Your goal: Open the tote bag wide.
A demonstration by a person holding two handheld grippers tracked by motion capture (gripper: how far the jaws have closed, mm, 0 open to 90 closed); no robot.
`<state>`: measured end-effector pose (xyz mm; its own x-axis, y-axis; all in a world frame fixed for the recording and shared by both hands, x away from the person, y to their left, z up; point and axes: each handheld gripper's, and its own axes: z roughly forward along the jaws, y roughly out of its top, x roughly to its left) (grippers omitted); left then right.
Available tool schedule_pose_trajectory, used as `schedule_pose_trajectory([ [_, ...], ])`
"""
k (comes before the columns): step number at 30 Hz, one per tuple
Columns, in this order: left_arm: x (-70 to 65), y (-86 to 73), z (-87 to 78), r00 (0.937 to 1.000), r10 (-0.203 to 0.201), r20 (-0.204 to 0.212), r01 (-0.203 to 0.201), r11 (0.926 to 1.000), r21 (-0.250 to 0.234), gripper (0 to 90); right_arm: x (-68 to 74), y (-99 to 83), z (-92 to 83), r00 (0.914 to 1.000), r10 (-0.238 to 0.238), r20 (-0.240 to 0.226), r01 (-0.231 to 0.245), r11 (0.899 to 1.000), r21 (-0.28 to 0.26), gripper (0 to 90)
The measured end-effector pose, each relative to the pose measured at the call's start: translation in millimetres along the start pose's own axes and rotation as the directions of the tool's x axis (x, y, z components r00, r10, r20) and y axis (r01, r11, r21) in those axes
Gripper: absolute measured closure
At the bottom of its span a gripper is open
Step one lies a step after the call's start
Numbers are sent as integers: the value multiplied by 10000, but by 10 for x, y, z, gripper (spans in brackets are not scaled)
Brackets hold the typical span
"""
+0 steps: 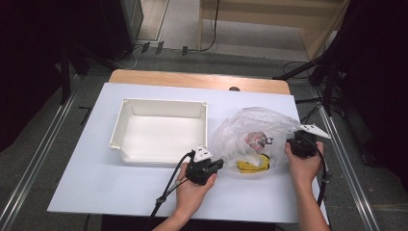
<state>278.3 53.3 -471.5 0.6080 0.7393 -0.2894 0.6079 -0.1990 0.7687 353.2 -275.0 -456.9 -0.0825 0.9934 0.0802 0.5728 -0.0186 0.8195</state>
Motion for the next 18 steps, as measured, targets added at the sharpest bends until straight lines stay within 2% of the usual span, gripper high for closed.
schedule_pose_trajectory([
  [2,22,-50,20,9998,-60,-177,66,9995,294,900,-15,-82,59,10000,-44,85,41,9993,374,900],
  [4,22,-54,19,9997,-75,-244,83,9994,343,900,-24,-124,87,9999,-91,129,84,9986,514,900],
  [7,18,-58,24,9990,58,-439,-32,9982,595,900,-72,-263,172,9998,-133,179,114,9946,1035,900],
  [9,7,-60,17,9989,134,-454,-109,9984,553,900,-77,-265,163,9999,-42,146,27,9948,1019,900],
  [10,-15,-61,-2,9993,303,-208,-296,9989,353,864,-82,-252,128,10000,-28,-73,36,9950,995,880],
  [12,-32,-62,-17,9991,408,-67,-406,9988,255,804,-84,-236,58,9993,-41,-376,67,9975,703,759],
  [13,-79,-53,-53,9980,621,88,-620,9981,-71,786,-84,-225,8,9989,1,-468,23,9986,526,730],
  [14,-79,-53,-53,9980,621,88,-620,9981,-71,757,-84,-225,8,9989,1,-468,23,9986,526,730],
  [15,-108,-37,-87,9975,704,92,-701,9971,-279,757,-91,-215,-44,9982,30,-601,-12,9995,305,705],
  [18,-168,29,-181,9962,832,-272,-852,9928,-839,615,-108,-179,-250,9948,153,-1003,-191,9991,-370,599],
])
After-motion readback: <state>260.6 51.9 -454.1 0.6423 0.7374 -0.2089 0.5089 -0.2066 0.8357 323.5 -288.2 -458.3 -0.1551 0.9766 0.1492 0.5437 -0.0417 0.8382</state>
